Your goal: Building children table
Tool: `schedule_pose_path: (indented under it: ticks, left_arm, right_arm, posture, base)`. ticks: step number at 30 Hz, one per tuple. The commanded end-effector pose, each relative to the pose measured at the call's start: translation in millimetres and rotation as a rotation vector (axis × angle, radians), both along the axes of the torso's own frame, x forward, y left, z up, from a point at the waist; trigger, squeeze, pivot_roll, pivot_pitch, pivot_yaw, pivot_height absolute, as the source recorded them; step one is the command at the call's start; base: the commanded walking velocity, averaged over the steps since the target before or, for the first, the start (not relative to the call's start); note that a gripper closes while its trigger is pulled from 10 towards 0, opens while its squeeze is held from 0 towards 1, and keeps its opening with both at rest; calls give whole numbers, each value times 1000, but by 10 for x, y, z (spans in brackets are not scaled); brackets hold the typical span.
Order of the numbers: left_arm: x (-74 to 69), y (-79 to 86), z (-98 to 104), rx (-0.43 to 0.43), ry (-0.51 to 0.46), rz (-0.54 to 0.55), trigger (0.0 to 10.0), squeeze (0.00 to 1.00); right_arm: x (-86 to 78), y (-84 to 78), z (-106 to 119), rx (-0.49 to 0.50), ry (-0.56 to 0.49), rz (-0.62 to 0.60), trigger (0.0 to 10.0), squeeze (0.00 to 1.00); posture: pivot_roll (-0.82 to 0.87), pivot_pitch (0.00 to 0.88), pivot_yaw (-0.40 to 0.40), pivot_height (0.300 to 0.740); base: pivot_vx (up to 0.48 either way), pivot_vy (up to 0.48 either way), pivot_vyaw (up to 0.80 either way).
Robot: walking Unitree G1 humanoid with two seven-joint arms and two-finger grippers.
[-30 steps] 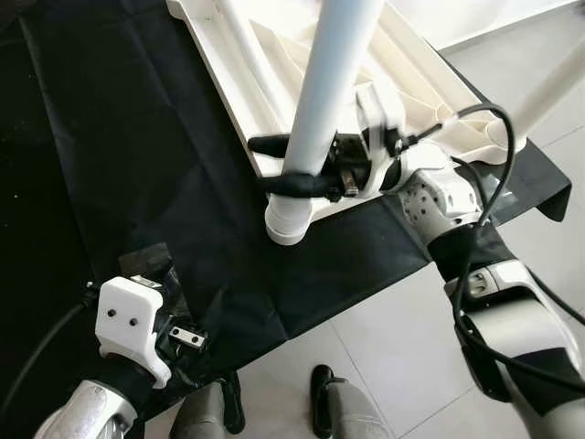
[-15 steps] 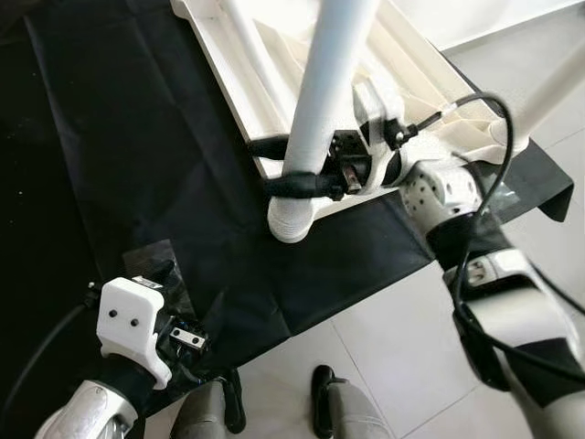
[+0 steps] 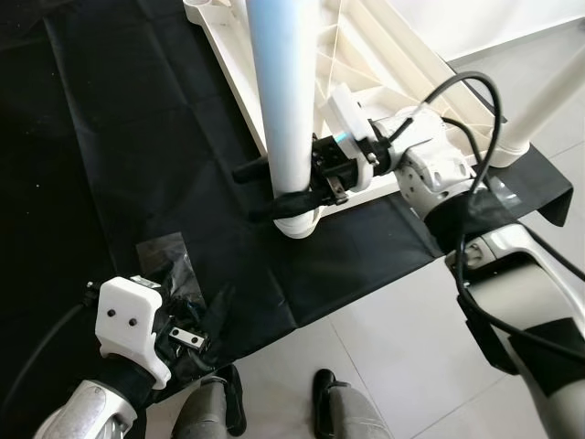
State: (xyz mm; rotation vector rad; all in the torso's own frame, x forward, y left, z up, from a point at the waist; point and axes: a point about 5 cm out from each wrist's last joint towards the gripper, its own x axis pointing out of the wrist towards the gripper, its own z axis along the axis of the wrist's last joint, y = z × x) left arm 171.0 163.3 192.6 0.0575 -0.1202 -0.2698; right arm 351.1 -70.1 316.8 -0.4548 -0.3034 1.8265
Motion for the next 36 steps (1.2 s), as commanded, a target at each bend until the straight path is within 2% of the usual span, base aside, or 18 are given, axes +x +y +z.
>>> schedule_pose_path:
  ticks: [1, 5, 7, 11, 13, 15, 17, 20, 30, 36]
  left_arm:
    - [-34, 4, -23, -2, 24, -1, 10000, 0]
    - [-39, 5, -22, -2, 25, -1, 10000, 0]
    - [-43, 6, -22, -3, 26, -2, 10000, 0]
    - [-46, 7, -22, -5, 28, -4, 10000, 0]
    - [-47, 7, -23, -6, 29, -5, 10000, 0]
    - [-48, 6, -23, -6, 30, -7, 10000, 0]
    - [-48, 6, -23, -6, 30, -7, 10000, 0]
    - [-58, 3, -18, -7, 30, -5, 10000, 0]
    - [-72, -6, -12, -12, 32, -6, 10000, 0]
    - [-78, -11, -12, -14, 34, -6, 10000, 0]
  right_arm:
    - [113, -121, -129, 9, 104, -86, 10000, 0]
    - [141, -151, -63, 61, 120, -110, 10000, 0]
    - [142, -219, 18, 102, 153, -103, 10000, 0]
    - [129, -269, 52, 108, 180, -92, 10000, 0]
    - [123, -279, 32, 89, 182, -91, 10000, 0]
    - [105, -263, -77, 27, 170, -87, 10000, 0]
    - [105, -263, -77, 27, 170, -87, 10000, 0]
    - [86, -192, -197, -10, 167, -70, 10000, 0]
    - [18, -75, -264, -28, 184, -4, 10000, 0]
    - [5, -57, -273, -39, 181, 7, 10000, 0]
  posture:
    - [-53, 448, -52, 740]
    - [-53, 450, -50, 740]
    - [-53, 452, -50, 740]
    - [-55, 454, -48, 740]
    - [-55, 455, -46, 740]
    - [-54, 458, -48, 740]
    - [-54, 458, -48, 740]
    - [-49, 465, -49, 740]
    - [-49, 471, -50, 740]
    - [-51, 471, -55, 740]
  base:
    - [0, 0, 0]
    - [0, 0, 0]
    - [0, 0, 0]
    - [0, 0, 0]
    - [0, 0, 0]
    - [0, 0, 0]
    - [0, 0, 0]
    - [0, 0, 0]
    - [0, 0, 0]
    - [0, 0, 0]
